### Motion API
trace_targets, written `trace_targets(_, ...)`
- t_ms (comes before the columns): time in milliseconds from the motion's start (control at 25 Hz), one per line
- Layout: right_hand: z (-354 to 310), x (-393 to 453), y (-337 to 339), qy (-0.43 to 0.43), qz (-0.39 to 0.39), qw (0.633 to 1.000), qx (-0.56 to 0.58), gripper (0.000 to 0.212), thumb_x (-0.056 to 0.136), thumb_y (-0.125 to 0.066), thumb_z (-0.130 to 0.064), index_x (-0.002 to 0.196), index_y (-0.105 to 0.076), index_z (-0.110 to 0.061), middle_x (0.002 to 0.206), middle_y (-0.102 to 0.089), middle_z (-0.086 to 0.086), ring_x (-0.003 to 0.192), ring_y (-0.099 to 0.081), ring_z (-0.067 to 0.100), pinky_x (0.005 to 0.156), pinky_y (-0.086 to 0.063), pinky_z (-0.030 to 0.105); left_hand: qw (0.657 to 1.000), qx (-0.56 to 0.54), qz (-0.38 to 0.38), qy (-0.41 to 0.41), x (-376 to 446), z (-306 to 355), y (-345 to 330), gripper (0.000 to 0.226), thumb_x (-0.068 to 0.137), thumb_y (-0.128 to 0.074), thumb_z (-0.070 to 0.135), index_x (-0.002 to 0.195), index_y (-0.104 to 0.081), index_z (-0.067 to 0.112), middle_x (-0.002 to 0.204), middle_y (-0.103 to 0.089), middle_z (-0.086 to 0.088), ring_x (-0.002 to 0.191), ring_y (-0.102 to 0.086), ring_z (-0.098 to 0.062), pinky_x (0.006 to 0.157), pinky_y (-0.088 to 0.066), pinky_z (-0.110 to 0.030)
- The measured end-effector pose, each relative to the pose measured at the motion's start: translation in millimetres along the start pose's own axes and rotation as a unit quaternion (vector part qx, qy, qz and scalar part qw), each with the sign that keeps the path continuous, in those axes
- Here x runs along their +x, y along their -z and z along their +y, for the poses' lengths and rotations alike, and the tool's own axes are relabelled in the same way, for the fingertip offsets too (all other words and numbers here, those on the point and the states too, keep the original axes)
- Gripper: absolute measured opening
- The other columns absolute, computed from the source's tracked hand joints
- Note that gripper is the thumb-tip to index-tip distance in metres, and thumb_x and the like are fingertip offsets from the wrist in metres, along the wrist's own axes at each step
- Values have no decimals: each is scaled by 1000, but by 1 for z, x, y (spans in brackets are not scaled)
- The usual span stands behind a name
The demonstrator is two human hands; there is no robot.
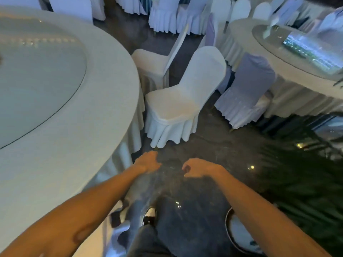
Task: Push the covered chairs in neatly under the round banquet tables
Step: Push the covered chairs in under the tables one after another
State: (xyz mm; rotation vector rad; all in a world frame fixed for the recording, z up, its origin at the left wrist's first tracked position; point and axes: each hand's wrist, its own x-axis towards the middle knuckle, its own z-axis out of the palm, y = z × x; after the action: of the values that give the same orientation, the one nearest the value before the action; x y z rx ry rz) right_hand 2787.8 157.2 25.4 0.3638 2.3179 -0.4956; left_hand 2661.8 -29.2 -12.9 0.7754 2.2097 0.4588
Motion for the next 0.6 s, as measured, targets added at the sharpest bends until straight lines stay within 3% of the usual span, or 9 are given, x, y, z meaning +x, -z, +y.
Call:
trace_targets(80,19,26,47,-3,7,1000,-12,39,86,-66,-24,124,-64,-14,121,-62,1,112,-59,21,94,-48,34,1000,2,-5,1,45,19,29,56,78,-55,50,123,-57,18,128,-60,-6,108,-60,-25,90,-51,-40)
trace_targets(240,55,67,126,4,24,1000,-14,42,89,-65,-24,129,-60,-13,130,-54,4,116,-53,23,98,-45,36,1000,20,8,8,109,60,74,62,90,-57,41,145,-41,16,148,-45,-6,129,-48,-27,102,-42,-39)
trace_targets(400,108,110,187,22,50,998,-9,41,90,-64,-23,130,-60,-11,133,-56,6,118,-54,25,100,-43,35,999,13,39,5,184,109,107,63,94,-57,37,148,-35,15,152,-41,-5,134,-44,-27,107,-39,-40)
trace_targets(600,212,175,266,26,90,996,4,51,89,-62,-23,138,-50,-17,141,-51,6,123,-52,26,102,-44,38,997,2,75,10,288,188,123,64,96,-54,40,151,-29,18,154,-37,-3,137,-40,-27,109,-36,-40)
